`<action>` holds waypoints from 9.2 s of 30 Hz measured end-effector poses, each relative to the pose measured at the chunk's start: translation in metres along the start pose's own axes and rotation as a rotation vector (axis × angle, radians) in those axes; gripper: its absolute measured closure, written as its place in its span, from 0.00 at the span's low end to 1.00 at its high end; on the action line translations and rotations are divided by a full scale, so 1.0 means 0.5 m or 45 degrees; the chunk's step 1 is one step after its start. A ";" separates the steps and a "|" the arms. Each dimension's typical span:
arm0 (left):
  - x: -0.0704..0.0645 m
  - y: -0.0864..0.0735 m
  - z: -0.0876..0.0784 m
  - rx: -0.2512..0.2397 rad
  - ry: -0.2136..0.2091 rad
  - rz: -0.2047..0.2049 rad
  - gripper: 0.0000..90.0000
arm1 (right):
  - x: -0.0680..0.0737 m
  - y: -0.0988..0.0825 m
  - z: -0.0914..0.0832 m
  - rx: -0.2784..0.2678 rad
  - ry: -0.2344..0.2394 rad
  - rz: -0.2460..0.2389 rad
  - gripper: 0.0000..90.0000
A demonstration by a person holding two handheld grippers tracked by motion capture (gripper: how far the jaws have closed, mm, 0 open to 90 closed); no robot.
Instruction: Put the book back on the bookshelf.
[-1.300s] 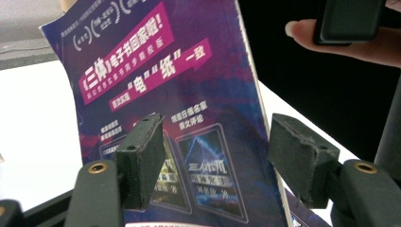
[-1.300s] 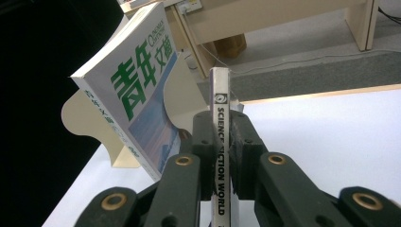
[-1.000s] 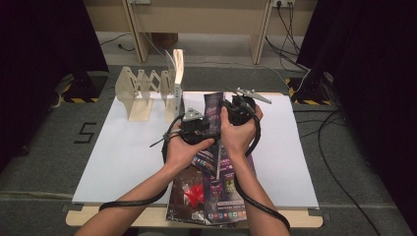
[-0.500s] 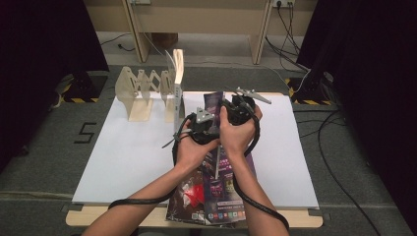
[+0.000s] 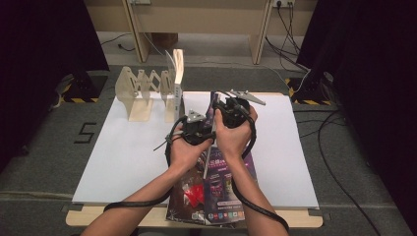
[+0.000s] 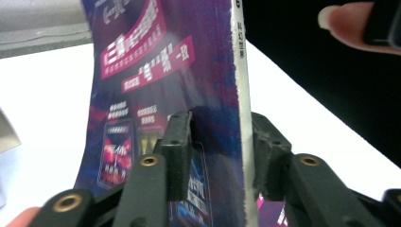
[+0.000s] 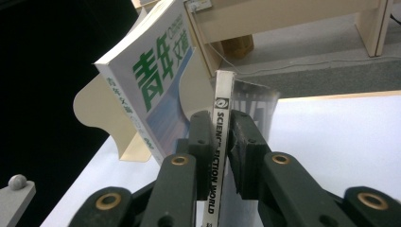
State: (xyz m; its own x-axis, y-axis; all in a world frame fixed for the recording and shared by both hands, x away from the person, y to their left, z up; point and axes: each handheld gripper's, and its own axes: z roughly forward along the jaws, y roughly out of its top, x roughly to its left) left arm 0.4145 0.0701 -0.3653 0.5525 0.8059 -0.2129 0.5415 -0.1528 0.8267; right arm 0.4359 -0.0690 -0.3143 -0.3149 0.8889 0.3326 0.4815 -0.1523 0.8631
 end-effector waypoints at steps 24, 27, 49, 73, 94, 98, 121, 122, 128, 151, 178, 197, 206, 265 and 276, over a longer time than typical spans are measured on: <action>0.059 -0.037 -0.070 -0.063 -0.051 0.053 0.92 | -0.072 0.040 -0.070 -0.164 0.007 -0.025 0.74; 0.068 -0.044 -0.087 -0.083 -0.061 0.067 0.92 | -0.088 0.028 -0.067 -0.140 -0.011 -0.018 0.74; 0.130 -0.097 -0.228 -0.256 -0.094 0.124 0.92 | -0.124 -0.008 -0.062 -0.074 -0.065 0.005 0.76; 0.170 -0.152 -0.317 -0.363 -0.053 0.088 0.92 | -0.134 -0.031 -0.056 -0.035 -0.090 0.016 0.76; 0.206 -0.175 -0.365 -0.420 -0.004 0.045 0.92 | -0.144 -0.045 -0.049 -0.015 -0.104 0.009 0.76; 0.214 -0.181 -0.373 -0.432 0.011 0.019 0.92 | -0.147 -0.047 -0.049 -0.013 -0.111 0.011 0.76; 0.254 -0.193 -0.416 -0.448 0.092 -0.058 0.92 | -0.170 -0.060 -0.051 -0.005 -0.142 0.019 0.76; 0.256 -0.193 -0.417 -0.449 0.097 -0.061 0.92 | -0.170 -0.061 -0.051 -0.002 -0.142 0.024 0.76; 0.267 -0.188 -0.422 -0.452 0.117 -0.070 0.92 | -0.174 -0.068 -0.052 0.000 -0.148 0.030 0.76; 0.302 -0.141 -0.405 -0.501 0.188 -0.062 0.92 | -0.189 -0.084 -0.053 0.011 -0.158 0.038 0.76; 0.324 -0.083 -0.360 -0.530 0.219 -0.067 0.92 | -0.239 -0.153 -0.066 0.064 -0.194 0.027 0.73; 0.351 -0.046 -0.325 -0.529 0.270 -0.079 0.92 | -0.271 -0.187 -0.087 0.059 -0.230 0.056 0.73; 0.371 -0.023 -0.303 -0.530 0.307 -0.098 0.92 | -0.275 -0.199 -0.091 0.056 -0.238 0.063 0.73; 0.423 0.047 -0.205 -0.483 0.431 -0.116 0.92 | -0.294 -0.206 -0.095 0.060 -0.257 0.074 0.73; 0.432 0.080 -0.176 -0.483 0.442 -0.109 0.92 | -0.294 -0.206 -0.092 0.062 -0.256 0.084 0.73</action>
State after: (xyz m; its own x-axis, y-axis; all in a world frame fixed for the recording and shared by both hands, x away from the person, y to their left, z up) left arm 0.4998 0.2883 -0.3324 0.2383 0.9585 -0.1562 0.2723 0.0884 0.9581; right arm 0.3947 -0.2037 -0.4346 -0.1144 0.9467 0.3010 0.5363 -0.1962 0.8209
